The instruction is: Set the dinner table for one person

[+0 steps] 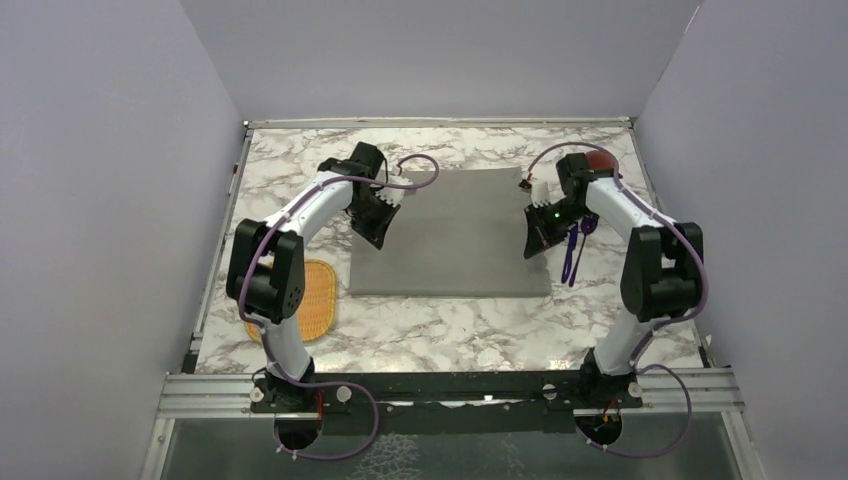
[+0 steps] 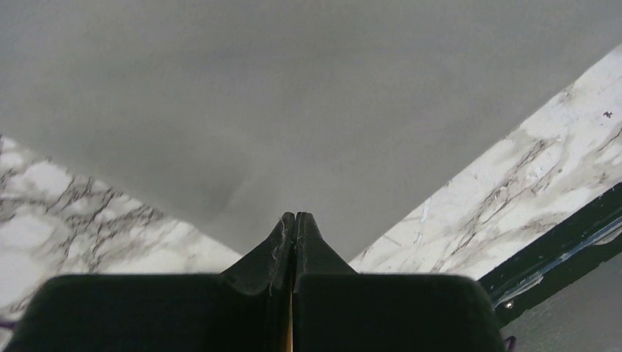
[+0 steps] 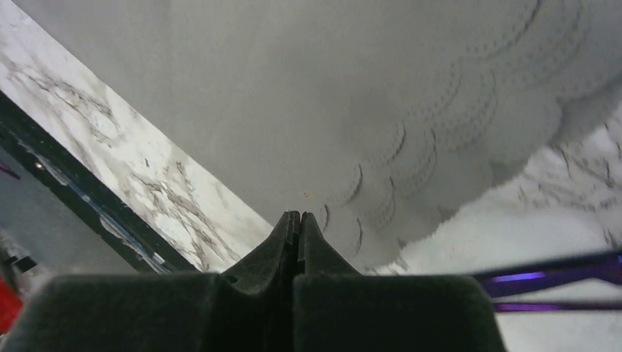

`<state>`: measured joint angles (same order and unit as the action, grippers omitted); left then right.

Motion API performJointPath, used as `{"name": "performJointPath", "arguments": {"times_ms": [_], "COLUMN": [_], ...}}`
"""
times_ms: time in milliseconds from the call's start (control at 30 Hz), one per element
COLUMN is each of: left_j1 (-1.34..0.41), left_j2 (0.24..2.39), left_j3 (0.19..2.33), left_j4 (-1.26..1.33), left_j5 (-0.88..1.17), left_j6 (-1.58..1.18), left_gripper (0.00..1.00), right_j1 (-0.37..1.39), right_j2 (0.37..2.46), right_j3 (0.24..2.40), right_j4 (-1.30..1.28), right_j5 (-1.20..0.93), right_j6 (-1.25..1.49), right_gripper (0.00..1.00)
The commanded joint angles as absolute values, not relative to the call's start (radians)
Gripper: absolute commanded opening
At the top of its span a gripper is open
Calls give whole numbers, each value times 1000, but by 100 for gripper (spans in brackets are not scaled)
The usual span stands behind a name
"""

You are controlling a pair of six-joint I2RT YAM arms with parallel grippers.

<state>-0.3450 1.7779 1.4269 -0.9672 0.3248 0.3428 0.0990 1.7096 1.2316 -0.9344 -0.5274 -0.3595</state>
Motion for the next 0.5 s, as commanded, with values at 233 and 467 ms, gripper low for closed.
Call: {"name": "performJointPath", "arguments": {"times_ms": [233, 467], "left_j1": [-411, -429], "left_j2": [1949, 2005], "left_j3": [1537, 1540], "left_j4": [-884, -864], "left_j5": [448, 448], "left_j6": [319, 321], "left_gripper": [0, 0], "right_j1": [110, 139], "right_j2": [2053, 2350], "right_j3": [1515, 1754], "right_j4": [-1078, -1416], "right_j5": [-948, -1123], "right_j6": [-520, -742], "right_gripper": [0, 1]}}
